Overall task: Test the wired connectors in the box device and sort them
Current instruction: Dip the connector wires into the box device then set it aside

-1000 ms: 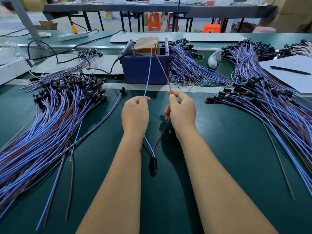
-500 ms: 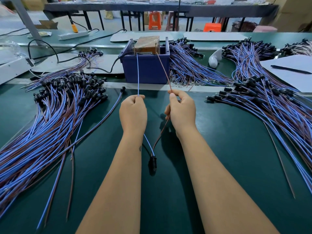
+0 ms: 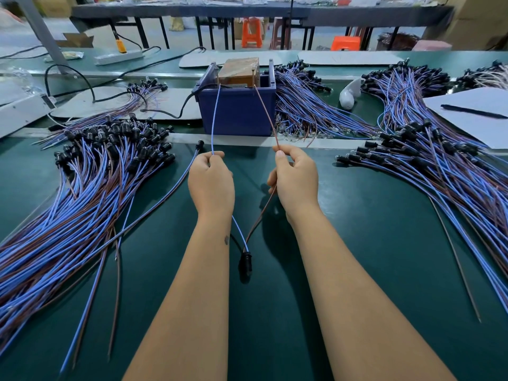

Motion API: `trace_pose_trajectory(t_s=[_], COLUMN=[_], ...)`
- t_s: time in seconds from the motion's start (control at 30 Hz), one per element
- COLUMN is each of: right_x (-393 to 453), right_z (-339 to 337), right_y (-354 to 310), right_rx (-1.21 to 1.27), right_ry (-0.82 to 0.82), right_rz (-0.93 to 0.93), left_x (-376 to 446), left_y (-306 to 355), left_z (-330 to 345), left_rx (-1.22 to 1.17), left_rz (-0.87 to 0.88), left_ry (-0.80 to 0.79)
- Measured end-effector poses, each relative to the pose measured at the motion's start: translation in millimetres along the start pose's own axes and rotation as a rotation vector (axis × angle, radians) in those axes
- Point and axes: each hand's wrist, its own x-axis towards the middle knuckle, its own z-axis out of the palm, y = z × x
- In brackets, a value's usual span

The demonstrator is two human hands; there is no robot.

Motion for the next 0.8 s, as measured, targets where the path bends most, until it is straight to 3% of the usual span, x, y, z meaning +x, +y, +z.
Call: trace_pose_trajectory(t_s=[0.8], right_x=[0.0], right_z=[0.3], right_y=[-0.4], right_rx=[-0.028], right_ry=[-0.009], right_rz=[0.0], left_x=[1.7], left_y=[-0.3], left_z=[-0.5], left_rx=[-0.026], left_rz=[-0.032], left_ry=[0.053])
